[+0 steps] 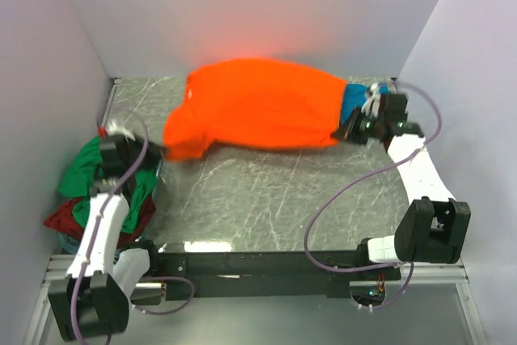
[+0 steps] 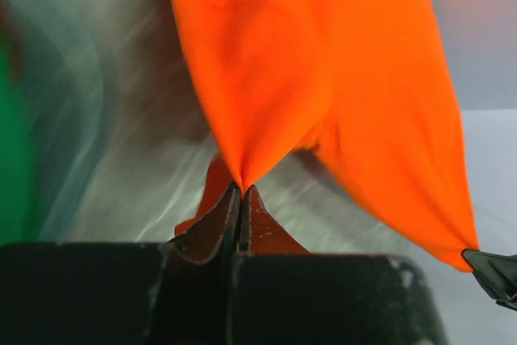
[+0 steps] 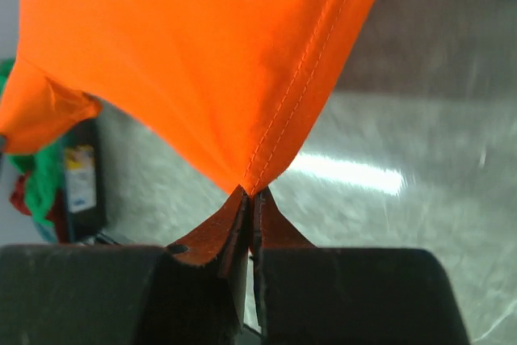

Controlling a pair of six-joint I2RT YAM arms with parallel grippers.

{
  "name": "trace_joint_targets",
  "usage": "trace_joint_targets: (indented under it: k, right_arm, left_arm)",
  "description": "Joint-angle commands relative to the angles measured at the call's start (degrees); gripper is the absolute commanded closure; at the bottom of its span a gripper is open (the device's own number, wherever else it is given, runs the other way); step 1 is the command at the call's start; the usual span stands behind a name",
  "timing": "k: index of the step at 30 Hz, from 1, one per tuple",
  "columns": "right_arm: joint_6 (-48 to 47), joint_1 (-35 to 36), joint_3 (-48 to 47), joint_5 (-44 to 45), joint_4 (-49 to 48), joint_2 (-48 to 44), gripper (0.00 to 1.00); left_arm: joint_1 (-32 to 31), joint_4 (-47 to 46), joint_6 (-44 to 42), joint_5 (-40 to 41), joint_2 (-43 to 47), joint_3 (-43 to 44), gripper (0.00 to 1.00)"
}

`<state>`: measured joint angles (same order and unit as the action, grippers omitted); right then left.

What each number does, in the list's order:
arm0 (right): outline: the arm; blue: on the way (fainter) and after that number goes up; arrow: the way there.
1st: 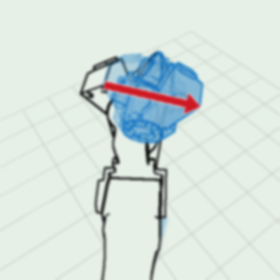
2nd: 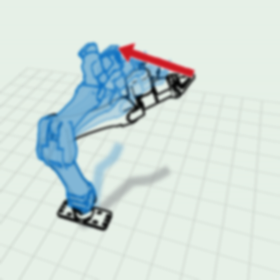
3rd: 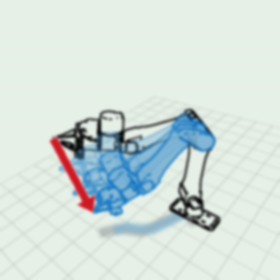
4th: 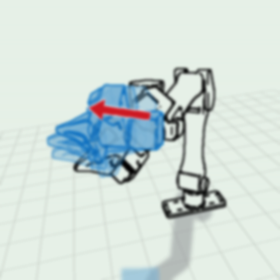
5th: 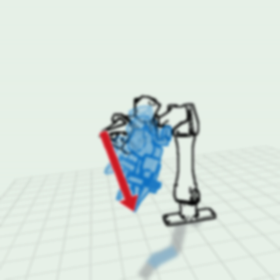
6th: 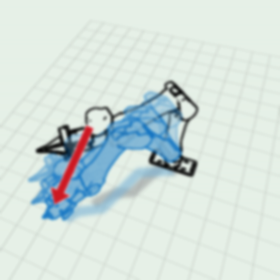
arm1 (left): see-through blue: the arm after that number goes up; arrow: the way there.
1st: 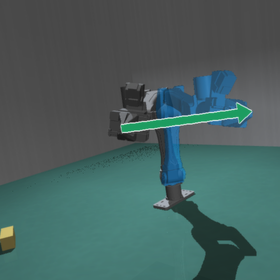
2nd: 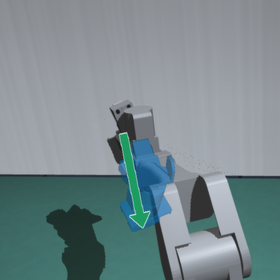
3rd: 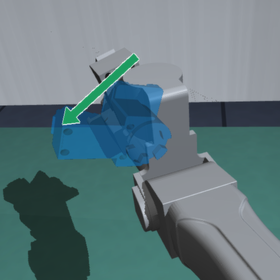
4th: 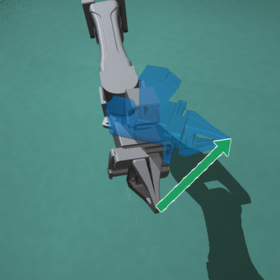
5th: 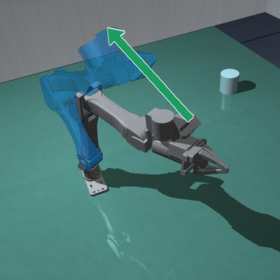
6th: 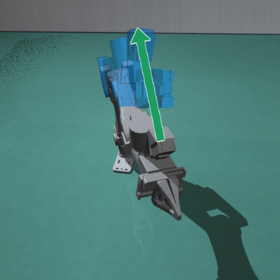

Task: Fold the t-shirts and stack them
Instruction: Flatten the tshirt out

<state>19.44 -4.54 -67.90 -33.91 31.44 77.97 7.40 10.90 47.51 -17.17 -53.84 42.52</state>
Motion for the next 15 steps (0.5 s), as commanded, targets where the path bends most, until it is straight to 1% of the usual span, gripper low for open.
trace_joint_targets:
  k: [1,3,5,8,9,10,11,15]
  right_arm:
    - [-0.28,-0.30,10.72,1.73,-2.70,-3.79,1.00]
    - [0.42,-0.30,14.62,3.93,-3.14,-2.83,1.00]
    - [1.12,-0.39,18.05,7.97,-3.49,-1.26,1.00]
    - [2.26,-0.39,21.13,10.61,-3.84,-0.02,1.00]
    - [2.35,-0.30,21.66,11.32,-3.67,-0.02,0.99]
    - [2.53,-0.30,22.28,12.02,-3.67,0.16,0.99]
    - [3.14,-0.30,22.54,13.68,-3.75,0.25,0.99]
    - [3.76,-0.30,22.90,17.03,-2.88,0.51,0.99]
  left_arm:
    - [-0.45,1.13,2.77,1.79,9.43,-10.14,0.99]
    - [-1.15,4.73,2.59,1.96,12.60,-13.68,0.99]
    - [-2.21,6.24,2.24,0.74,14.20,-17.10,0.99]
    - [-6.42,9.75,4.95,3.80,16.49,-18.26,0.99]
    - [-7.04,13.15,5.92,5.81,17.36,-18.18,0.99]
    - [-8.61,14.58,7.67,9.05,17.80,-18.35,0.99]
    - [-8.98,16.42,8.65,10.56,18.16,-18.35,0.99]
    - [-10.21,19.77,12.16,11.54,19.30,-18.79,0.99]
